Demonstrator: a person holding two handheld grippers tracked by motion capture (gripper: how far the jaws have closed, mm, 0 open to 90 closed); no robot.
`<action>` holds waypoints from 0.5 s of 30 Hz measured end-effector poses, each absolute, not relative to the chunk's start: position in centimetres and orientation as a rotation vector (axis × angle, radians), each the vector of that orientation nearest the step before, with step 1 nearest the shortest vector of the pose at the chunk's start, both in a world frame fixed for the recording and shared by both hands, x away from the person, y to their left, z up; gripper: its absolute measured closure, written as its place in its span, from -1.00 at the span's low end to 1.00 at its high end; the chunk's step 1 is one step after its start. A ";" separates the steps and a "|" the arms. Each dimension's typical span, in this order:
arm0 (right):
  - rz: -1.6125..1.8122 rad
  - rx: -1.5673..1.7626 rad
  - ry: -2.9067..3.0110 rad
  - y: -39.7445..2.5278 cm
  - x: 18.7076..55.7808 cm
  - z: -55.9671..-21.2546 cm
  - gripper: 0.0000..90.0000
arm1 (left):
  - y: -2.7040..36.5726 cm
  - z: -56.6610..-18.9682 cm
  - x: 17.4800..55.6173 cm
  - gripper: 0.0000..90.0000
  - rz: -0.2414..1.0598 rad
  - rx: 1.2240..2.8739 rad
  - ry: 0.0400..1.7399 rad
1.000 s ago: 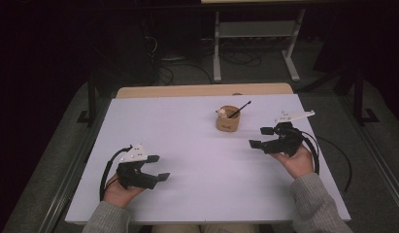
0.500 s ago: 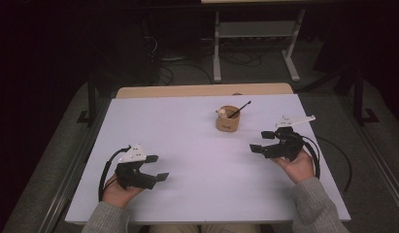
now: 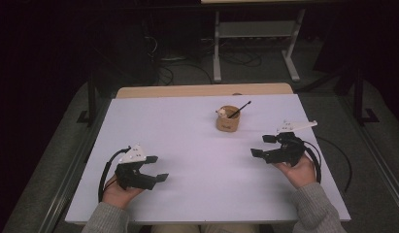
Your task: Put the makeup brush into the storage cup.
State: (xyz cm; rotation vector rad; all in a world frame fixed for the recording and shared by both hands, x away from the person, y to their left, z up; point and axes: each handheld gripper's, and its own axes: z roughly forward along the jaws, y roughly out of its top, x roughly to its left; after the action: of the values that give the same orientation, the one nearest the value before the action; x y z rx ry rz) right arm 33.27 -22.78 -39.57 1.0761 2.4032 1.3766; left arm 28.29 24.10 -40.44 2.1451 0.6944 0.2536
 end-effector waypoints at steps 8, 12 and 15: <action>1.379 1.084 2.397 -22.8 32.4 -40.1 -0.59 | 24.2 -40.5 28.2 -0.49 0.262 2.141 0.706; 1.368 1.084 2.392 -22.9 32.1 -40.4 -0.60 | 24.4 -40.5 28.3 -0.49 0.264 2.140 0.709; 1.365 1.085 2.390 -23.0 31.9 -40.6 -0.62 | 24.4 -40.4 28.2 -0.50 0.265 2.136 0.711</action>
State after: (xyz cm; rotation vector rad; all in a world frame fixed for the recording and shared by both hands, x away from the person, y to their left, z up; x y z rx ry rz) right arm 31.87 -23.00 -40.58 1.0854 2.3898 1.3647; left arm 28.24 24.43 -40.43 2.1363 0.7109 0.2654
